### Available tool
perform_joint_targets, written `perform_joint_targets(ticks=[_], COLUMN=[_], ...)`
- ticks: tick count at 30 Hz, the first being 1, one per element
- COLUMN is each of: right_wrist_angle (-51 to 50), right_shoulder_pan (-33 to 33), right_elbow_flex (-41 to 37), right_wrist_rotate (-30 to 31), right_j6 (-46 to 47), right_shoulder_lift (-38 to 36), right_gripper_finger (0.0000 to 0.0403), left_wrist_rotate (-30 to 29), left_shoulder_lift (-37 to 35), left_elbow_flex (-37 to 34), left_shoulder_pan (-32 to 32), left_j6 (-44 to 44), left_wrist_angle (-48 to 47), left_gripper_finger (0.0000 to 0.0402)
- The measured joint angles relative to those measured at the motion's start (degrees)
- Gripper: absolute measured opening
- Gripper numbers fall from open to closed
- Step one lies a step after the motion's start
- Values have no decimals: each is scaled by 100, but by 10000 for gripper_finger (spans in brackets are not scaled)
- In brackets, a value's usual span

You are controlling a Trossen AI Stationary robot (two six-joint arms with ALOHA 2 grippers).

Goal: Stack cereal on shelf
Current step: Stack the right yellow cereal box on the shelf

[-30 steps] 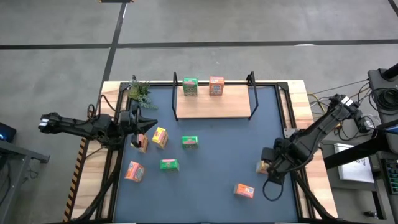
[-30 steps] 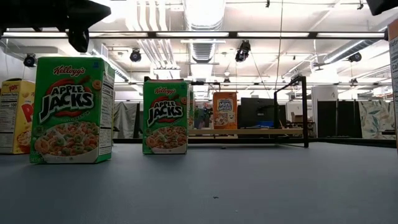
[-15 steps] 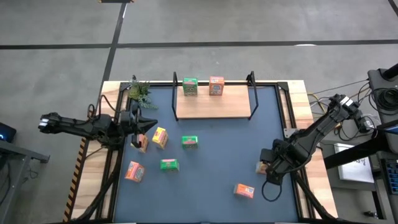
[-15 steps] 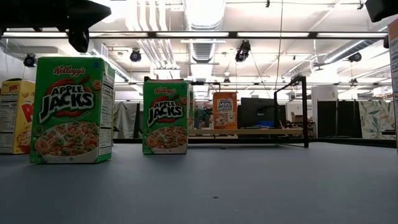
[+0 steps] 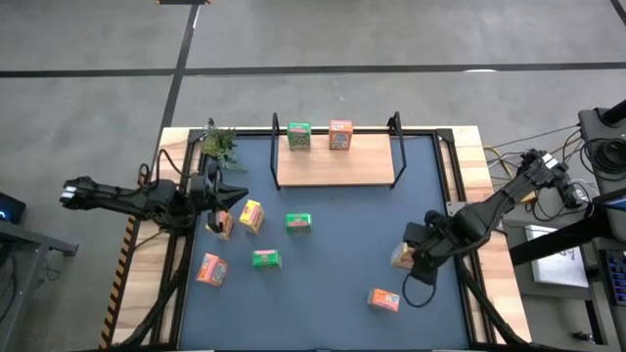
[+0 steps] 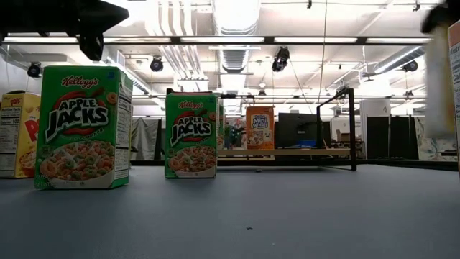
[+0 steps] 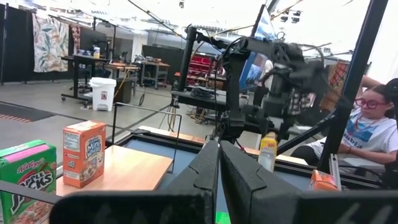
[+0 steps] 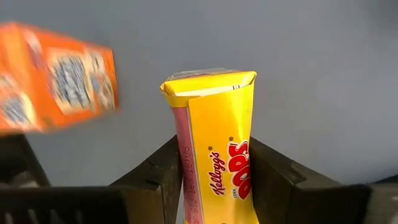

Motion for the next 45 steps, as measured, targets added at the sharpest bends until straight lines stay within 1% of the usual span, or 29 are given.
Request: perform_joint_targets(ticks=[5,10,17,20,23,27,31,35,37,40,43,45], right_wrist_angle=[-12,-16,-165,-643,-1189,-1514,-1486,-1378,-1240,-906,-603,-463], right_shoulder_pan=[-723,-1559,-2660,-3147,-3709,-4527,-5341,-6086,-6397,-6769,-7042,-7146], right_elbow_flex=[725,1534,2934,3603,4188,4688,4819,4626,4471,4199,3973,3850], right_wrist_rotate=[240,282,268,268,268,218,159,-137,-149,-207,-526,-593], right_j6=[-630,-1673,-3633,-4617,-5476,-6412,-7149,-7550,-7648,-7881,-8033,-8086], right_shoulder_lift=[0,353,1532,2114,2640,3105,3283,3314,3318,3318,3322,3322], right_gripper_finger=[139,139,139,139,139,139,139,139,139,139,139,139], left_wrist_rotate=[0,2,1,23,175,377,410,464,481,480,479,478], left_shoulder_lift=[13,9,11,11,11,11,11,11,11,15,26,26], left_elbow_flex=[0,0,0,0,0,0,0,0,0,0,0,0], left_shoulder_pan=[0,2,-1,0,2,-1,1,-1,0,1,1,-1], left_j6=[95,231,236,227,205,204,203,197,178,177,174,174], left_wrist_angle=[-2,1,-2,-4,-3,-4,-4,-4,-6,-7,-10,-12], left_gripper_finger=[0,0,0,0,0,0,0,0,0,0,0,0])
